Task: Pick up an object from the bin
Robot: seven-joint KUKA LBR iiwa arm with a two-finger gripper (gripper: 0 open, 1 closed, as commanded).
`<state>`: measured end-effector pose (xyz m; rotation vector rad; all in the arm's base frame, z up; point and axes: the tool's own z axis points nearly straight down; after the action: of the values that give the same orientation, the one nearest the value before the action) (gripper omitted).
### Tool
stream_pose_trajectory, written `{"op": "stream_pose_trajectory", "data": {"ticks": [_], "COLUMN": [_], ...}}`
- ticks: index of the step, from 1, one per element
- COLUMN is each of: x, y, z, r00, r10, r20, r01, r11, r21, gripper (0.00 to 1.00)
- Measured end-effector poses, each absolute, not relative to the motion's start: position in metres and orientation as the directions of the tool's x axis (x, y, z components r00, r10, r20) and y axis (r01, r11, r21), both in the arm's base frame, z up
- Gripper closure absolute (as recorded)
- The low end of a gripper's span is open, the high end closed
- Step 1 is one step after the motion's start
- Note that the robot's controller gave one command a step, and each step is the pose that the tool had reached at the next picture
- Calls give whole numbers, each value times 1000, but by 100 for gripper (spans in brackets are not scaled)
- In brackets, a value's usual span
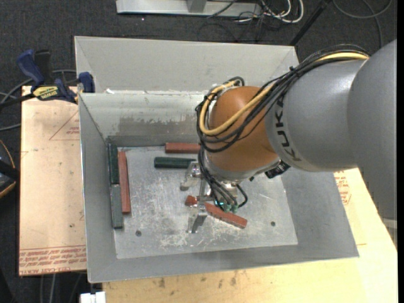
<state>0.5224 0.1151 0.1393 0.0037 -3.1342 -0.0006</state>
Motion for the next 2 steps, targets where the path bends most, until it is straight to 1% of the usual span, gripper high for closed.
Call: {"op": "stream_pose_trajectory", "data": {"ticks": [1,2], "x": [524,550], "y": [115,71], "z": [143,77], "r00": [-1000,-999], "r10": [0,47], "r20": [0,-10], "r01": [0,47], "r11": [1000,999], "r21": [1,6], "gripper": [0,100]}}
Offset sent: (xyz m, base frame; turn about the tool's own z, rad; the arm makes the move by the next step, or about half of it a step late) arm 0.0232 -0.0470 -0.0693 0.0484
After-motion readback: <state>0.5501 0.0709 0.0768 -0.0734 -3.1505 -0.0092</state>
